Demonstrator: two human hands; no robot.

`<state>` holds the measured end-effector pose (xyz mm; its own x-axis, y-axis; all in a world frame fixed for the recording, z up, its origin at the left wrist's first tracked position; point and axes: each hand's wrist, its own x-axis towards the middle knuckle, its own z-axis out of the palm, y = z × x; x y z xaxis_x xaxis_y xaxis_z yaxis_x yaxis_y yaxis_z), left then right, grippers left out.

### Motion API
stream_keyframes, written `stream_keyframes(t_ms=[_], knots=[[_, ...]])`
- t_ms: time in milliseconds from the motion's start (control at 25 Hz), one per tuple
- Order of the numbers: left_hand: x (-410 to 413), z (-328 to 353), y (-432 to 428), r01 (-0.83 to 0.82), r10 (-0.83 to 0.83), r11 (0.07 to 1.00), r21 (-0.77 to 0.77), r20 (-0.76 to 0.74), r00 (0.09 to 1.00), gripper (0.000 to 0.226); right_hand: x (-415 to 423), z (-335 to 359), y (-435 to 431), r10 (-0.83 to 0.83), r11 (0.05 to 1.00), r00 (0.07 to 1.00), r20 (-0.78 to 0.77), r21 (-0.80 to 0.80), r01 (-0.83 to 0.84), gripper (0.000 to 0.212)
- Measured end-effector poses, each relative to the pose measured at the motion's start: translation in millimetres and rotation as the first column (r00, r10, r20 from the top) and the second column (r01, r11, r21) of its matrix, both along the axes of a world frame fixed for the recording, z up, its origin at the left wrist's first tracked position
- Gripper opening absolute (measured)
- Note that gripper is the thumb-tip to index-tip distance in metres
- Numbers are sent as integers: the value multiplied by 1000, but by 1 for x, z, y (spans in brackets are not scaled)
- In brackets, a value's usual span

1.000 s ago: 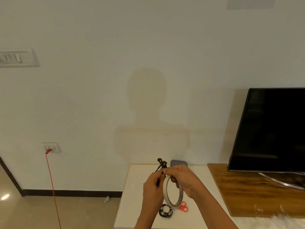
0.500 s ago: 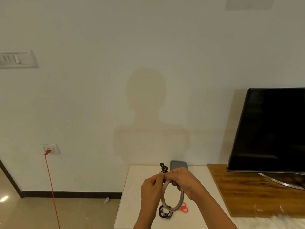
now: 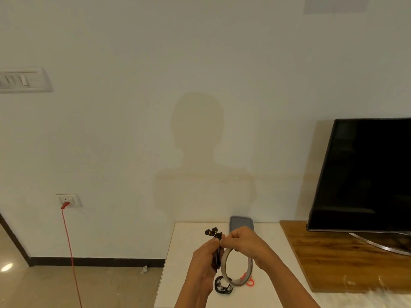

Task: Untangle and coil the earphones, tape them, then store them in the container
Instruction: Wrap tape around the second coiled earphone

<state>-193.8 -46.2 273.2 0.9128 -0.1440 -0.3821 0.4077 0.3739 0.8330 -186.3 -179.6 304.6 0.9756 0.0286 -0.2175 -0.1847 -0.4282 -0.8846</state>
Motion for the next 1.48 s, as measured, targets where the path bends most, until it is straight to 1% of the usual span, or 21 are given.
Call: stream_keyframes(t_ms=[80, 200, 280, 360, 480, 560, 640, 720, 760, 880, 960, 1080, 1160, 1240, 1320, 1400, 1480], knots=[[1, -1, 2, 12, -12, 1000, 4, -16, 1000, 25, 0, 2, -2, 64, 998, 998, -21, -21, -65, 24], [4, 1, 6, 21, -23, 999, -27, -57, 998, 23, -2, 2, -1, 135, 990, 990, -37, -35, -136, 17], [5, 3, 9, 39, -42, 998, -49, -72, 997, 22, -3, 0, 0, 147, 989, 989, -19, -20, -147, 14], [7, 2, 12, 53, -56, 998, -34, -70, 996, 22, -2, -4, 0, 128, 991, 992, -9, -32, -129, 13], [10, -1, 16, 67, -64, 997, 45, -66, 996, 23, 0, -9, -5, 113, 989, 993, -35, -94, -116, 26], [13, -4, 18, 64, -58, 996, 62, -87, 994, 22, 3, -11, -9, 167, 982, 985, -38, -81, -169, 18], [17, -7, 19, 64, -58, 997, 41, -128, 990, 21, 8, -16, -14, 243, 968, 969, -33, -54, -245, 11], [22, -10, 19, 68, -65, 998, 15, -167, 984, 21, 10, -23, -17, 271, 962, 961, -57, 3, -271, 12], [25, -13, 18, 65, -58, 997, 30, -175, 983, 21, 11, -29, -18, 277, 961, 957, -81, 39, -275, 10], [35, -27, 13, 57, -35, 991, 124, -169, 985, 22, 15, -49, -19, 254, 966, 950, -181, 96, -240, 19], [42, -37, 9, 57, -26, 986, 159, -186, 982, 21, 21, -64, -22, 247, 960, 940, -235, 190, -205, 24], [52, -54, 3, 71, -21, 975, 211, -229, 973, 20, 31, -83, -28, 296, 912, 909, -294, 371, -177, 22], [61, -66, 0, 82, -32, 980, 181, -260, 965, 22, 41, -95, -32, 337, 886, 877, -342, 431, -172, 21], [73, -78, -3, 90, -35, 979, 184, -285, 958, 23, 55, -108, -37, 383, 867, 823, -420, 470, -165, 24], [88, -90, -5, 106, -29, 959, 264, -279, 960, 19, 67, -122, -44, 459, 807, 745, -484, 577, -122, 33], [106, -99, -7, 136, -45, 933, 334, -267, 963, 18, 80, -134, -50, 538, 724, 701, -468, 683, -99, 39], [122, -107, -8, 170, -69, 912, 372, -269, 961, 21, 92, -144, -55, 565, 707, 702, -434, 694, -140, 40]])
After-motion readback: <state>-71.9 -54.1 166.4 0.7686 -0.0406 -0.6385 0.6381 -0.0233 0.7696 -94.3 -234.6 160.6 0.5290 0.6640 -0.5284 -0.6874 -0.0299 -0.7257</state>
